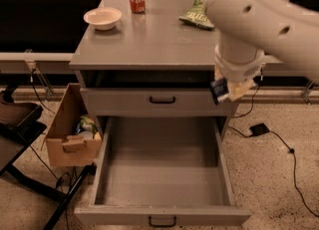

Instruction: Pick rxbar blueberry from middle drawer and place on counter

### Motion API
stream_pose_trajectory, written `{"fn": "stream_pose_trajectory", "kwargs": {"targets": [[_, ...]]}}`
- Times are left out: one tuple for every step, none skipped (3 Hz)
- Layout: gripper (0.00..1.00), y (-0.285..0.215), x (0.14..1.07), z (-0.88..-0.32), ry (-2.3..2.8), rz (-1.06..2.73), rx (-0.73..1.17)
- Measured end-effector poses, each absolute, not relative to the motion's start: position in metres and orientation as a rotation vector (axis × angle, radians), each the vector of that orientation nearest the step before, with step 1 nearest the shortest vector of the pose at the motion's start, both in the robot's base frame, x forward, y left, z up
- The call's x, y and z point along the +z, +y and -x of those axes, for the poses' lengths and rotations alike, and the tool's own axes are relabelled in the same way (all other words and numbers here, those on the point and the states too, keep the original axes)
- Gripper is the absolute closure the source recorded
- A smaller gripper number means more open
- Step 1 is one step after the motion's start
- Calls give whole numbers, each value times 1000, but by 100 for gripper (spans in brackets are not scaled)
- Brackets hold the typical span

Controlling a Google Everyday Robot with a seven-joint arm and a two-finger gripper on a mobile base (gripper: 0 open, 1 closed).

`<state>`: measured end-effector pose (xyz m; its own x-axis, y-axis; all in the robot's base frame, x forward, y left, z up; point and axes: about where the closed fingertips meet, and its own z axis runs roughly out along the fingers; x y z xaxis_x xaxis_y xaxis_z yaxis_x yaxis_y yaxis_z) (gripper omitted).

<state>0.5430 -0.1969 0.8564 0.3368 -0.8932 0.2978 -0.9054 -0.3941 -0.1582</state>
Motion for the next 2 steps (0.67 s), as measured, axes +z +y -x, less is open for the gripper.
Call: {"fn": "stream_pose_trajectory", "kwargs": {"targets": [[100, -182, 851, -619, -1682, -2685, 439], [100, -169, 856, -681, -1703, -2810, 461]]}}
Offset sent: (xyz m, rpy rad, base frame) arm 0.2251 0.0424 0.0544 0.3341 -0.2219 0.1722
